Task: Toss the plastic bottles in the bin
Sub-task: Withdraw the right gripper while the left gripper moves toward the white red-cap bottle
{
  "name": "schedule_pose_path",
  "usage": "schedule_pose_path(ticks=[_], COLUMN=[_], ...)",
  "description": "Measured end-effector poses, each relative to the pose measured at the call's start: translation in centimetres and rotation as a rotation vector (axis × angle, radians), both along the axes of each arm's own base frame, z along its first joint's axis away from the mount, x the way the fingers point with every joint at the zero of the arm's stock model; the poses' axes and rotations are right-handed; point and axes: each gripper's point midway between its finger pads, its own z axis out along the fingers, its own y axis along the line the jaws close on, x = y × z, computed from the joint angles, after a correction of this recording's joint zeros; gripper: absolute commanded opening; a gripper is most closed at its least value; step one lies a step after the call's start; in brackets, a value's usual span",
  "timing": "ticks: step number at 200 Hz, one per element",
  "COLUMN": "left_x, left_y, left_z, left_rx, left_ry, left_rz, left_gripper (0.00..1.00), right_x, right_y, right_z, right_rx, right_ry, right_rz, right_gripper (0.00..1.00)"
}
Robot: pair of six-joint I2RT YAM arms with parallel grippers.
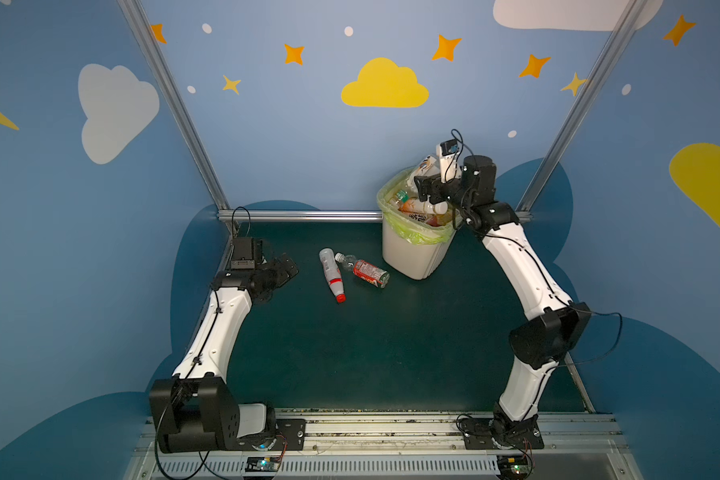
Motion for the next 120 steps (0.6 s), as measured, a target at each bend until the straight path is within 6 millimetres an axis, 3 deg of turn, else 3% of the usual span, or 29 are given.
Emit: schedule_pose_path(ticks=[30, 54, 80, 120], left_x=[0.0, 0.1, 0.0, -0.2], left_y=[-0.1, -0.4, -0.7, -1.7], left_z=[0.0, -0.1, -0.7, -1.7], left_rx=[-0.007, -0.020, -0.038, -0.044], left_ry=[0.001, 0.002, 0.010, 0.036], left_rz=[-0.005, -0.013, -0.020, -0.043], left_gripper=[1.00, 0.97, 0.91, 0.91], right_x=[-4.9, -7.5, -8.1, -8.7], right_y=[-1.9, -3.2, -4.1, -5.8], right_z=[7.5, 9.9, 9.0, 2.9], right_rx=[0.075, 0.120, 0.145, 0.131], right_ry=[-0.167, -0.210, -0.153, 0.071], right_rz=[-0.001, -0.009, -0.040, -0.109], right_gripper=[0.92, 0.92, 0.92, 0.92])
